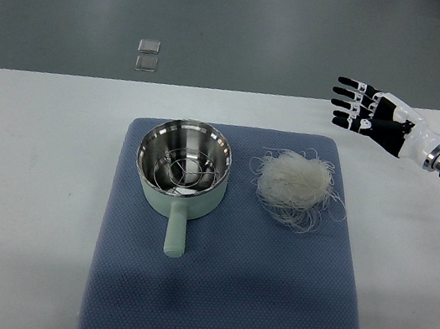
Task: Put vermicelli into pot with right hand
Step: 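Reach the right hand down onto the white vermicelli bundle and pinch it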
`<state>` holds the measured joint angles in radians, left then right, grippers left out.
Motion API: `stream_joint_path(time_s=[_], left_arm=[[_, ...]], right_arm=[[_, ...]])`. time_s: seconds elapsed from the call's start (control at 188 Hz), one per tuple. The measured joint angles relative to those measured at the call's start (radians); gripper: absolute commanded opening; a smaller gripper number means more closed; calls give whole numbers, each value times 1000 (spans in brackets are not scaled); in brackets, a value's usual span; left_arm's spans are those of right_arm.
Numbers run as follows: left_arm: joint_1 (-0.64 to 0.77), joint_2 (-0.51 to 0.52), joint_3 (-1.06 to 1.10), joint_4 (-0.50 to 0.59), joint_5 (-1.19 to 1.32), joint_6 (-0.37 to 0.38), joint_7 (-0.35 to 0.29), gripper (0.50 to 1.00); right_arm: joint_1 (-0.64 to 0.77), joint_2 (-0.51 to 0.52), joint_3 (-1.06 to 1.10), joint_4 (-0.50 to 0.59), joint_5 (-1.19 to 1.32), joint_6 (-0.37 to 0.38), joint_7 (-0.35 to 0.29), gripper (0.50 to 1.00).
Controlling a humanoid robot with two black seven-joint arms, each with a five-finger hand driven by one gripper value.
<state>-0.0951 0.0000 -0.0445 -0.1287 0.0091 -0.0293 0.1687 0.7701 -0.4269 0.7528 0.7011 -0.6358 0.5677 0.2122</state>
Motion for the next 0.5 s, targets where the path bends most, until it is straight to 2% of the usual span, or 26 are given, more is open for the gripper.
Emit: stream_joint_path(time_s=[0.249, 0.499], left_arm=[[0, 0, 1, -1, 0, 0, 0, 1000], [0, 0, 2, -1, 0, 0, 0, 1000]], right_arm=[[88, -26, -47, 127, -425, 15, 1, 921], [131, -12, -177, 148, -752, -18, 2, 921]])
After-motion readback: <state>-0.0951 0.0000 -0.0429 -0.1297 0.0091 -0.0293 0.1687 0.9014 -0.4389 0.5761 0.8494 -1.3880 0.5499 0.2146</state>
